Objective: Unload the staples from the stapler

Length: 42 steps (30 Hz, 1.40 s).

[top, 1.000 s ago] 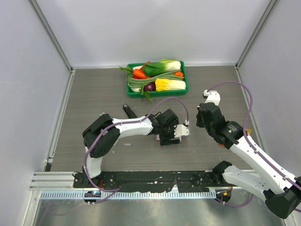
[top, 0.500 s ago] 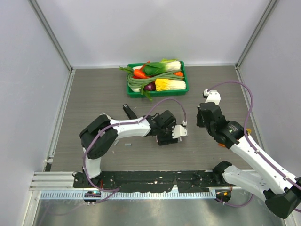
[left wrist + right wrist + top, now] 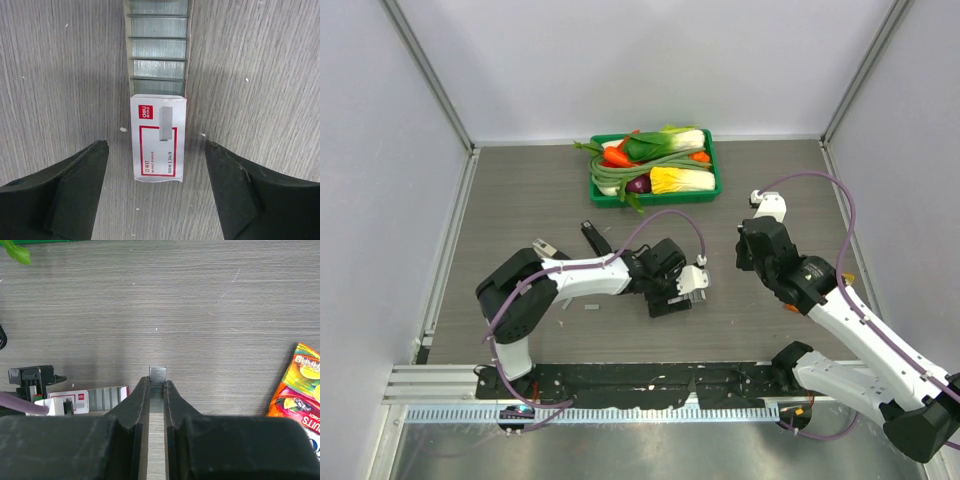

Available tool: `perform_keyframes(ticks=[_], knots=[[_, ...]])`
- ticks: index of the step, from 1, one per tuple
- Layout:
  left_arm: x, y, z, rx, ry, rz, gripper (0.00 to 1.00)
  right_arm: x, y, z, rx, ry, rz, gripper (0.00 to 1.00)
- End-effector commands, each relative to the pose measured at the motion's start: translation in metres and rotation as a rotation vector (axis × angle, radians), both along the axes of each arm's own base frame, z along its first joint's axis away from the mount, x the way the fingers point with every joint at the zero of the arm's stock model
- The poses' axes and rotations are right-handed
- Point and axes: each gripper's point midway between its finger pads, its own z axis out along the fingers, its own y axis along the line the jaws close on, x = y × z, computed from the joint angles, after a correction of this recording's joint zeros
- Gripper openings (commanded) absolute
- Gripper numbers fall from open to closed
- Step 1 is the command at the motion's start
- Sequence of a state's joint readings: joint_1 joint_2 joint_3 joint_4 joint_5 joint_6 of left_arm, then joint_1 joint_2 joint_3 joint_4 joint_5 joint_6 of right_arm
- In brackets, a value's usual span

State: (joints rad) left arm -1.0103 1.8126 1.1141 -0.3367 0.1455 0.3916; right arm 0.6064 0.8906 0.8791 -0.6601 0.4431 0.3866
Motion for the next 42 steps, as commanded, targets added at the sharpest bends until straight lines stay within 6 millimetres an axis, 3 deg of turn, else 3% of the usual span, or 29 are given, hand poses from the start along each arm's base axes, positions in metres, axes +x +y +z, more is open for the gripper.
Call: perform_keyframes(ticks=[1, 10, 23, 28, 31, 42], knots=[[0.011, -0.015, 0.017, -0.055, -0.023, 0.052, 0.85, 0.008, 0.004, 0.017, 0.028, -0.051, 0.005, 0.01], [0.014, -0.033, 0.008, -0.059, 0.01, 0.038, 0.84, 0.007, 0.003, 0.017, 0.023, -0.053, 0.003, 0.01], [0.007, -0.038, 0.0, -0.041, 0.057, 0.021, 0.58, 0.008, 0.002, 0.018, 0.027, -0.058, -0.005, 0.01], [0.0, -0.033, -0.006, -0.02, 0.075, 0.021, 0.53, 0.007, 0.0, 0.018, 0.026, -0.064, -0.009, 0.01], [-0.002, -0.029, -0.007, -0.009, 0.087, 0.026, 0.45, 0.007, 0.0, 0.017, 0.027, -0.062, -0.011, 0.01], [-0.011, 0.0, -0.006, 0.025, 0.073, 0.061, 0.31, 0.006, 0.001, 0.016, 0.031, -0.059, -0.006, 0.01]])
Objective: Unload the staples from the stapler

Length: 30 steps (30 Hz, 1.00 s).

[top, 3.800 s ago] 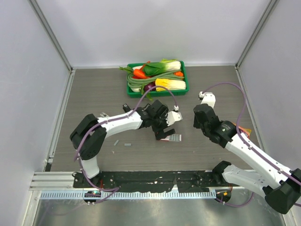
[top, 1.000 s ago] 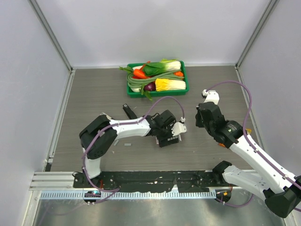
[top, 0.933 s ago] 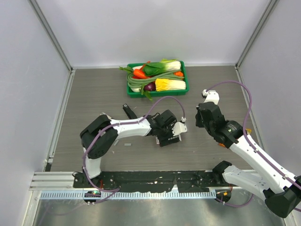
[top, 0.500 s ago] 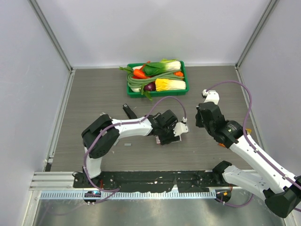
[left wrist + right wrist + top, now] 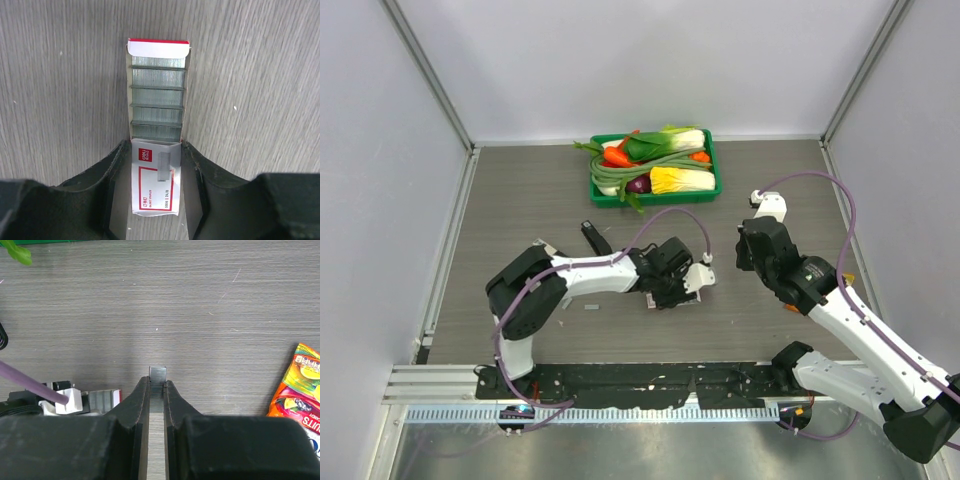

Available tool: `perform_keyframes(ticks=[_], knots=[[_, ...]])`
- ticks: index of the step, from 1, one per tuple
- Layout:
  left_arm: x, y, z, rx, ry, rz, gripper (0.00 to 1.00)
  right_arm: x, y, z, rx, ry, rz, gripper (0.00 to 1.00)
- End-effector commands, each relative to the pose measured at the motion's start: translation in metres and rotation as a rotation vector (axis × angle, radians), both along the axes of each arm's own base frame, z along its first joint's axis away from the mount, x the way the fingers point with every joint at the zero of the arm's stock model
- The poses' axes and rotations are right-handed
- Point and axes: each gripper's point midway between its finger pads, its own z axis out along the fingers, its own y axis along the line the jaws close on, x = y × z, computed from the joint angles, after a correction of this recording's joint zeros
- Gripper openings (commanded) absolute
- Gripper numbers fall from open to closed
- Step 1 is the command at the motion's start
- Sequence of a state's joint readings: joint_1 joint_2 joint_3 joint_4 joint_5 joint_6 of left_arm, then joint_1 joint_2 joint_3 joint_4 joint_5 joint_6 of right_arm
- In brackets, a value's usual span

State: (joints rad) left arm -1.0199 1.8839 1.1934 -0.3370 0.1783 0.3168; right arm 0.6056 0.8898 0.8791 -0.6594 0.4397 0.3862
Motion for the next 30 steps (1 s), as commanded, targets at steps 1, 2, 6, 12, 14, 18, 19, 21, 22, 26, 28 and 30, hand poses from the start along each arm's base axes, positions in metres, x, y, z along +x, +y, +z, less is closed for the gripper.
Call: perform_keyframes(ticks=[1, 2, 6, 12, 14, 18, 19, 21, 22, 26, 28, 30], knots=[[-0.011, 0.025, -0.003, 0.061, 0.01, 0.025, 0.3, 0.006, 0.001, 0.016, 0.029, -0.058, -0.008, 0.01], [-0.014, 0.03, -0.006, 0.074, 0.017, 0.027, 0.3, 0.006, 0.002, 0.016, 0.033, -0.057, -0.005, 0.01], [-0.016, 0.048, -0.006, 0.091, 0.019, 0.035, 0.29, 0.005, 0.003, 0.013, 0.037, -0.05, 0.001, 0.01], [-0.023, 0.067, -0.012, 0.12, 0.03, 0.058, 0.29, 0.004, 0.01, -0.005, 0.052, -0.012, 0.019, 0.01], [-0.023, 0.068, -0.012, 0.118, 0.027, 0.069, 0.29, 0.005, 0.013, -0.009, 0.058, -0.003, 0.021, 0.01], [-0.02, 0.071, -0.014, 0.122, 0.014, 0.092, 0.28, 0.006, 0.017, -0.016, 0.063, 0.013, 0.032, 0.01], [-0.019, 0.071, -0.013, 0.122, 0.009, 0.096, 0.31, 0.005, 0.017, -0.018, 0.064, 0.016, 0.034, 0.01], [-0.018, 0.072, -0.012, 0.123, 0.008, 0.102, 0.46, 0.005, 0.019, -0.022, 0.069, 0.025, 0.038, 0.01], [-0.019, 0.072, -0.011, 0.125, 0.013, 0.105, 0.52, 0.005, 0.021, -0.024, 0.072, 0.032, 0.041, 0.01], [-0.017, 0.069, 0.004, 0.093, 0.001, 0.12, 0.83, 0.005, 0.025, -0.033, 0.08, 0.048, 0.052, 0.01], [-0.016, 0.067, 0.012, 0.077, -0.002, 0.121, 0.94, 0.005, 0.027, -0.038, 0.08, 0.062, 0.057, 0.01], [-0.015, 0.065, 0.023, 0.058, -0.008, 0.126, 1.0, 0.005, 0.029, -0.042, 0.086, 0.07, 0.061, 0.01]])
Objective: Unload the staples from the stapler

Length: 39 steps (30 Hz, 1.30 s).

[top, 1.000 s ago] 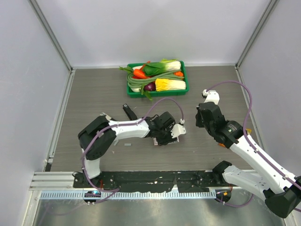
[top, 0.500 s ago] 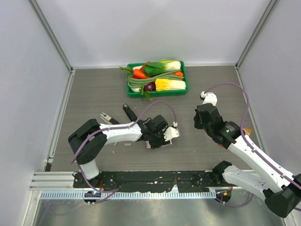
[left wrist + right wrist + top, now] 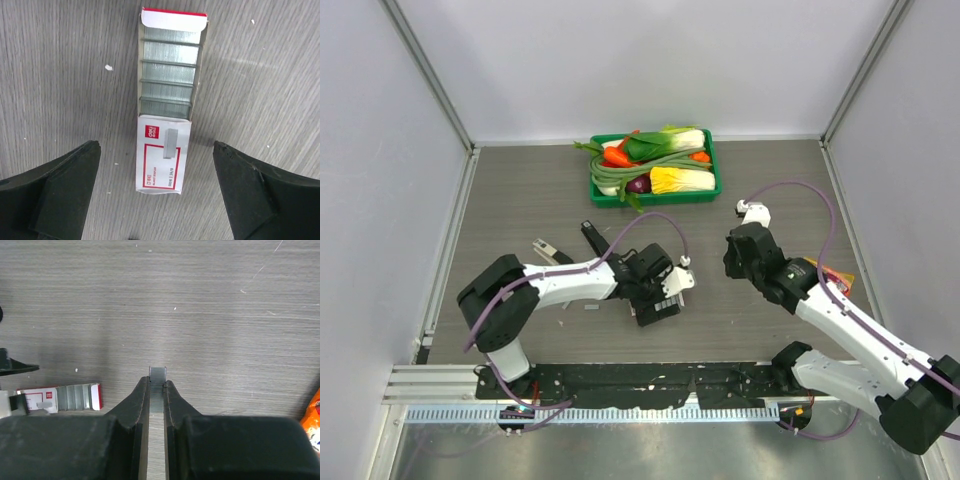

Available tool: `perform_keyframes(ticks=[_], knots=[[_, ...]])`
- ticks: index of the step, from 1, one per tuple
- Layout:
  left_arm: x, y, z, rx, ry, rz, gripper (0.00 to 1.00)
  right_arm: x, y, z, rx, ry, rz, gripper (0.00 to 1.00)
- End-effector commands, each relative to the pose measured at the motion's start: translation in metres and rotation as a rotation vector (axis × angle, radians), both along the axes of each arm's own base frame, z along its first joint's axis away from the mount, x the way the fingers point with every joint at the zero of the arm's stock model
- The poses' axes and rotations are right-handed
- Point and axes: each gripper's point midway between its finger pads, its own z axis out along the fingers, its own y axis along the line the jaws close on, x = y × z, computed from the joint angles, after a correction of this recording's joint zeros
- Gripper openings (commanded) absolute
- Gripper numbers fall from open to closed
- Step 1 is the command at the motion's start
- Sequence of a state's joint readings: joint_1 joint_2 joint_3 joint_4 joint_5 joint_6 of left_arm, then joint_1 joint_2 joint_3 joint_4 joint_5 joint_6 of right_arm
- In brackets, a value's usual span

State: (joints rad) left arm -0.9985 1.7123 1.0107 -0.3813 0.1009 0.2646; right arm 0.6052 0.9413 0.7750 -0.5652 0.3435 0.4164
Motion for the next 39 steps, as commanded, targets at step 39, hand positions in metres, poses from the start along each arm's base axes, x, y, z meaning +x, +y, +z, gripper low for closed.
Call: perform_keyframes(ticks=[39], knots=[[0.072, 0.159, 0.122, -0.295, 0.068, 0.61, 1.0, -0.049, 0.172, -0.077, 0.111, 0.071, 0.205, 0.01]])
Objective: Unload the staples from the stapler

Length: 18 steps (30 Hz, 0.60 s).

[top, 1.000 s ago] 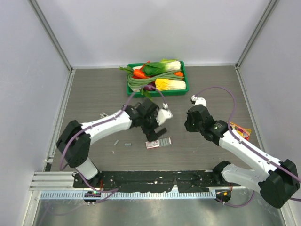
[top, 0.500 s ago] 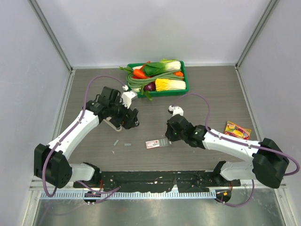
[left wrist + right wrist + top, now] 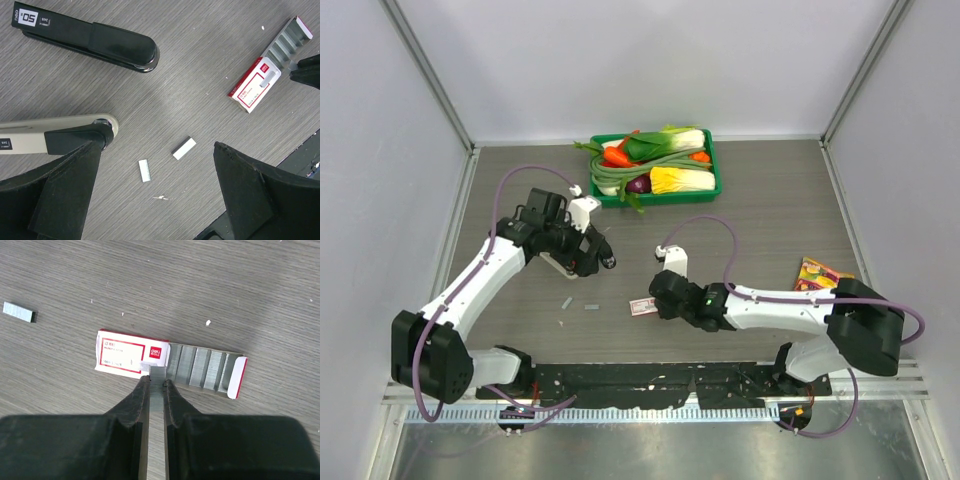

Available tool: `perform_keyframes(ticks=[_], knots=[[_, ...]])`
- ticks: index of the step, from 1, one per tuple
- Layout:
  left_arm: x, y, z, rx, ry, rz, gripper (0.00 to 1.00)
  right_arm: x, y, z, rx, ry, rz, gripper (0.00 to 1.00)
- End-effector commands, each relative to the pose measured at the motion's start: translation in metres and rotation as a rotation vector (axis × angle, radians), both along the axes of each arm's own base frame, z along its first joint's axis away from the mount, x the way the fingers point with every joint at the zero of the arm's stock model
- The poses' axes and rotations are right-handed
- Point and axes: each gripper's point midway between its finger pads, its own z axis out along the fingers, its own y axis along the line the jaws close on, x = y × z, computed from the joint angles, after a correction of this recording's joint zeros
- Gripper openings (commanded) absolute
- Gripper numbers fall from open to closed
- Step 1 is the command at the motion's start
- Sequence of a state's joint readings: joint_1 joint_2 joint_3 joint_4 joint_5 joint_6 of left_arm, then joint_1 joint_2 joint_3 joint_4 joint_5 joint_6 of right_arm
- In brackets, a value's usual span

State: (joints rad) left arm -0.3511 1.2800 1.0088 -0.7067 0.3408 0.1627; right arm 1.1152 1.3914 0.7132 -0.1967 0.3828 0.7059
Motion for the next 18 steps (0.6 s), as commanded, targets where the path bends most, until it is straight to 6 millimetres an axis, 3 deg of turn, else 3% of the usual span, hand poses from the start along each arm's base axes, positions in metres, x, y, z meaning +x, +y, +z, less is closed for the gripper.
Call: perform_keyframes(ticks=[1, 18], knots=[[0.004, 0.0, 0.01, -0.024, -0.037, 0.015, 1.0, 0.016, 0.008, 0.019, 0.037, -0.068, -0.092, 0.01], [0.004, -0.002, 0.006, -0.027, -0.035, 0.004, 1.0, 0.026, 0.007, 0.003, -0.061, -0.104, -0.115, 0.01]])
